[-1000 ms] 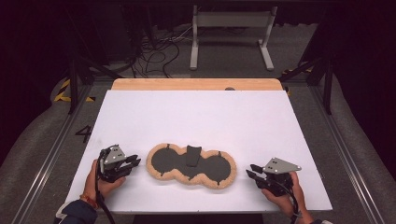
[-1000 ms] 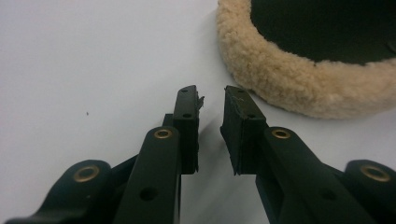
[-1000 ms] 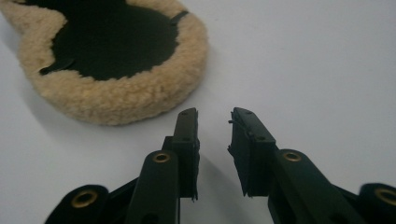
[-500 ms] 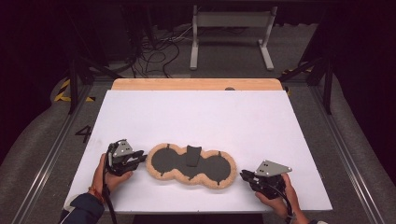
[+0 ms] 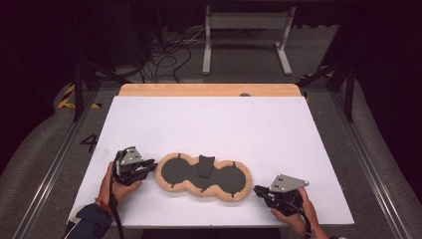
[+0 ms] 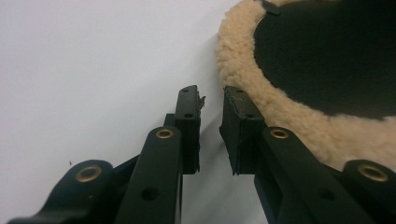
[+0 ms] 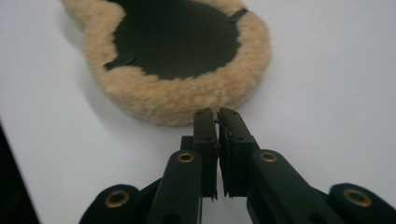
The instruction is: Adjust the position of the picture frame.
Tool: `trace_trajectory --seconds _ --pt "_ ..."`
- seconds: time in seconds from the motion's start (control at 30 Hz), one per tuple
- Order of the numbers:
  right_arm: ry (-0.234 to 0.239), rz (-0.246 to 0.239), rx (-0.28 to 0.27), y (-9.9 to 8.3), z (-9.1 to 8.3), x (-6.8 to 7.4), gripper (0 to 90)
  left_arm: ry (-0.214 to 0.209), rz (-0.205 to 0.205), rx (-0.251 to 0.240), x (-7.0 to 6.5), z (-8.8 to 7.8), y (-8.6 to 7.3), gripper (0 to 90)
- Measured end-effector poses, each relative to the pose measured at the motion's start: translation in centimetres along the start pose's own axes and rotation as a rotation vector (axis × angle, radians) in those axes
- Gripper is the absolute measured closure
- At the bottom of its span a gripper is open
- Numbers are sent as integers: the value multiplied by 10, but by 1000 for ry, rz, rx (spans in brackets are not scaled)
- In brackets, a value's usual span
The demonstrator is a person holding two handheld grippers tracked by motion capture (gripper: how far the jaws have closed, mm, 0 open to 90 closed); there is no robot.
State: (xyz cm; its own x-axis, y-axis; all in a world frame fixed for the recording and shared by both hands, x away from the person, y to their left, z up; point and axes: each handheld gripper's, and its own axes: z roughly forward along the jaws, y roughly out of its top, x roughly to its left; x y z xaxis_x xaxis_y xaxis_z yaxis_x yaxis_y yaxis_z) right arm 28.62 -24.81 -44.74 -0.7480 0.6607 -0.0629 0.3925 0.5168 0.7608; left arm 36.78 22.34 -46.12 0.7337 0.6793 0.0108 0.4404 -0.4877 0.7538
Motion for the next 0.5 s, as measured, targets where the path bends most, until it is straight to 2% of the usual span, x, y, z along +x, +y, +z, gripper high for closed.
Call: trace_trajectory --seconds 0.03,0.07,0.1,0.13,0.17,0.2,0.27,0.37,0.5 --pt "0 0 0 0 0 0 864 0 0 0 0 0 0 773" --pt "-35 19 -8 2 -1 -6 872 -5 2 4 -4 -4 -4 777" --pt "-45 25 -11 4 0 -10 876 -8 3 17 -8 -7 -9 781" --pt "-57 28 -11 6 1 -13 879 -34 3 33 -18 -14 -17 786" --pt "-57 28 -11 6 1 -13 879 -34 3 33 -18 -14 -17 791" --pt "-68 39 -8 9 6 -21 887 -53 6 38 -28 -20 -22 796" --pt "-70 49 -6 11 9 -24 889 -64 10 34 -33 -23 -24 805" --pt "-86 57 13 17 23 -36 894 -85 33 28 -44 -28 -24 806" --pt "-95 50 20 26 34 -43 896 -125 43 36 -53 -26 -23 801"
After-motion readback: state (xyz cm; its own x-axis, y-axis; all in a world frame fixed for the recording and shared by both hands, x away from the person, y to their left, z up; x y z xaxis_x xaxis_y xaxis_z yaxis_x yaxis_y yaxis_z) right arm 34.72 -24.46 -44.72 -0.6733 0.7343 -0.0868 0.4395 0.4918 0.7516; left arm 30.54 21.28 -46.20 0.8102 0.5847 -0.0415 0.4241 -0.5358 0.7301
